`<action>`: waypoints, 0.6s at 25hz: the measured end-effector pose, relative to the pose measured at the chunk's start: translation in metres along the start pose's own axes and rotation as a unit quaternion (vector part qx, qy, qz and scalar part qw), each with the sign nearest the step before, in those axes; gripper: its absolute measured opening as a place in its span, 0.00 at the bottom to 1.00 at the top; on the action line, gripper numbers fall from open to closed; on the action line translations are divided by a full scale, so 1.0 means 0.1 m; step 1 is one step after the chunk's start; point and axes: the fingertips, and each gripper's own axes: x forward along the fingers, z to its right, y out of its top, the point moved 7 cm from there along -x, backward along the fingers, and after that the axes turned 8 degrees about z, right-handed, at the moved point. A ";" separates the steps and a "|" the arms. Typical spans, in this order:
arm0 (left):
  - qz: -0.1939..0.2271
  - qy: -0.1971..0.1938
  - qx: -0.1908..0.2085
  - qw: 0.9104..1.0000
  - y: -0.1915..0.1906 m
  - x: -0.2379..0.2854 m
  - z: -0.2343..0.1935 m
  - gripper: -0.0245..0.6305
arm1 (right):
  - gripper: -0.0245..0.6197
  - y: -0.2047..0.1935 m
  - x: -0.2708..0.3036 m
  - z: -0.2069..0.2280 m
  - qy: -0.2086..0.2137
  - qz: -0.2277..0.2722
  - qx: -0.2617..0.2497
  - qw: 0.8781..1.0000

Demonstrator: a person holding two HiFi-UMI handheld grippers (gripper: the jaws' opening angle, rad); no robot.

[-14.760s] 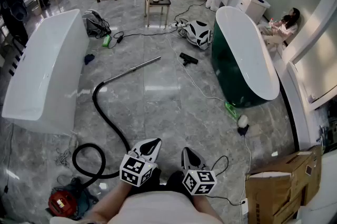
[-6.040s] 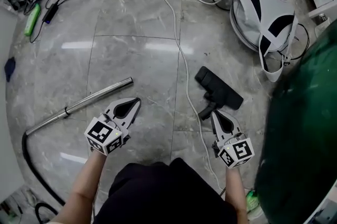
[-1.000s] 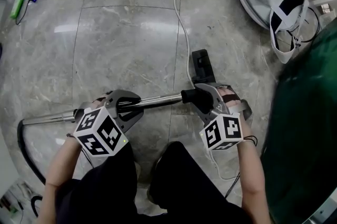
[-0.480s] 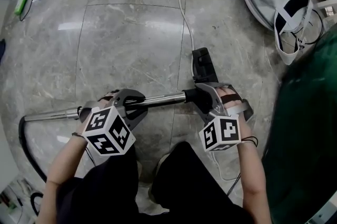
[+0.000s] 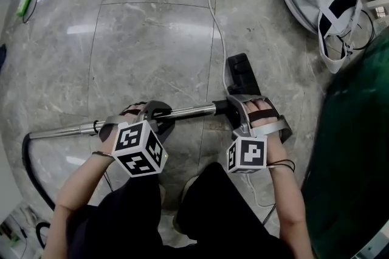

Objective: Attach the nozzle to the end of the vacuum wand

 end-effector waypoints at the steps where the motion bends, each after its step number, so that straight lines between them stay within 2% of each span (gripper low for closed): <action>1: -0.005 0.001 0.000 1.000 -0.01 0.03 -0.01 0.26 | 0.33 0.00 0.02 -0.01 0.001 -0.005 -0.004 1.000; 4: -0.012 0.000 -0.001 1.000 -0.05 0.10 -0.02 0.26 | 0.33 0.01 0.06 -0.04 0.005 -0.015 -0.021 1.000; 9: -0.007 -0.013 0.007 1.000 -0.08 0.16 -0.01 0.26 | 0.33 0.06 0.10 -0.06 0.024 -0.005 -0.092 0.995; 15: 0.004 -0.003 0.004 1.000 -0.06 0.11 -0.05 0.25 | 0.32 0.09 0.07 0.01 0.021 0.019 -0.084 0.996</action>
